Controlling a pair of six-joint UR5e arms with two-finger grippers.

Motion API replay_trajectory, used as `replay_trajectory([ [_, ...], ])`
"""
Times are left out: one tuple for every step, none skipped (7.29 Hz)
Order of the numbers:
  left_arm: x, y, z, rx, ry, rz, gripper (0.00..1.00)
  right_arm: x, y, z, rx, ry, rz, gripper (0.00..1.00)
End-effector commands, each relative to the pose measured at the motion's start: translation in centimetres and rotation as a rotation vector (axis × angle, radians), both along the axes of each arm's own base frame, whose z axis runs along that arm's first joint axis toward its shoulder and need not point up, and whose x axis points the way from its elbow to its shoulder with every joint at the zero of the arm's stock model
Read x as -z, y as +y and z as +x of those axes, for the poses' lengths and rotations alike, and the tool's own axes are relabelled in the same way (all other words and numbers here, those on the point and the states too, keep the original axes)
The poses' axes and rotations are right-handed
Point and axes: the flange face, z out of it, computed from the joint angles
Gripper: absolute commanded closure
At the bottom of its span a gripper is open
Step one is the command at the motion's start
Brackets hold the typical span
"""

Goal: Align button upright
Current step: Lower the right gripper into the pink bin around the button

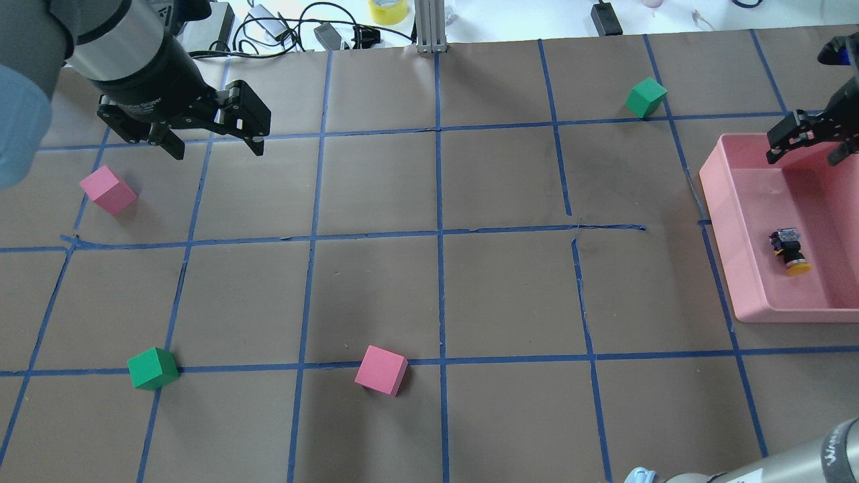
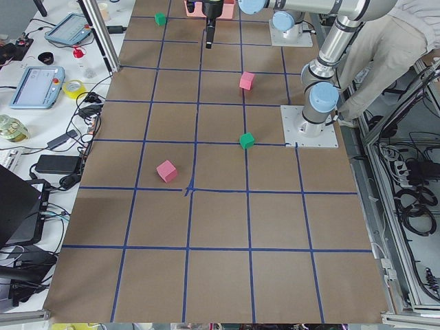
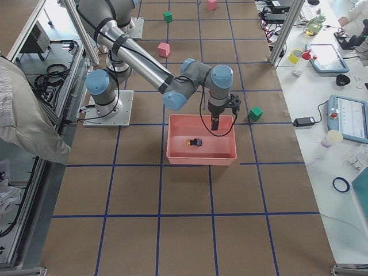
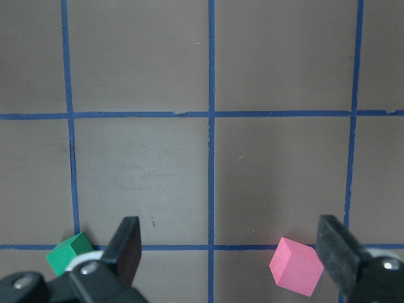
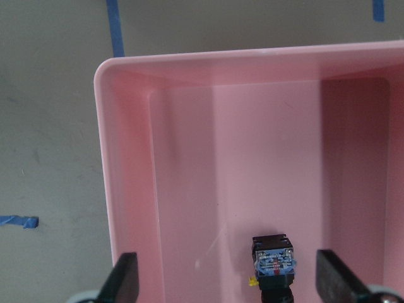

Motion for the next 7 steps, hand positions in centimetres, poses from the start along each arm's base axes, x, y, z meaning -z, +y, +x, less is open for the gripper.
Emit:
replay_trajectory([
  [-0.1, 0.0, 0.0, 0.0, -0.002, -0.002, 0.0, 0.9, 0.4, -0.4, -0.005, -0.013, 0.007, 0.0],
  [0.0, -0.1, 0.0, 0.0, 0.0, 0.0, 0.0, 1.4, 0.2, -0.5, -0.005, -0.01, 0.004, 0.0],
  [0.0, -0.1, 0.0, 0.0, 0.0, 0.0, 0.0, 2.4, -0.4, -1.1, -0.005, 0.006, -0.005, 0.0],
  [-0.1, 0.0, 0.0, 0.0, 0.0, -0.002, 0.0, 3.5, -0.8, -2.0, 0.0, 0.03, -0.019, 0.0],
  [0.0, -0.1, 0.0, 0.0, 0.0, 0.0, 0.0, 4.3, -0.4, -2.8, 0.013, 0.023, -0.007, 0.0],
  [0.0, -0.1, 0.0, 0.0, 0.0, 0.0, 0.0, 5.8, 0.5, -3.1, 0.025, 0.008, 0.02, 0.0],
  [0.0, -0.1, 0.0, 0.0, 0.0, 0.0, 0.0, 7.1, 1.2, -3.3, 0.032, 0.024, 0.002, 0.0],
])
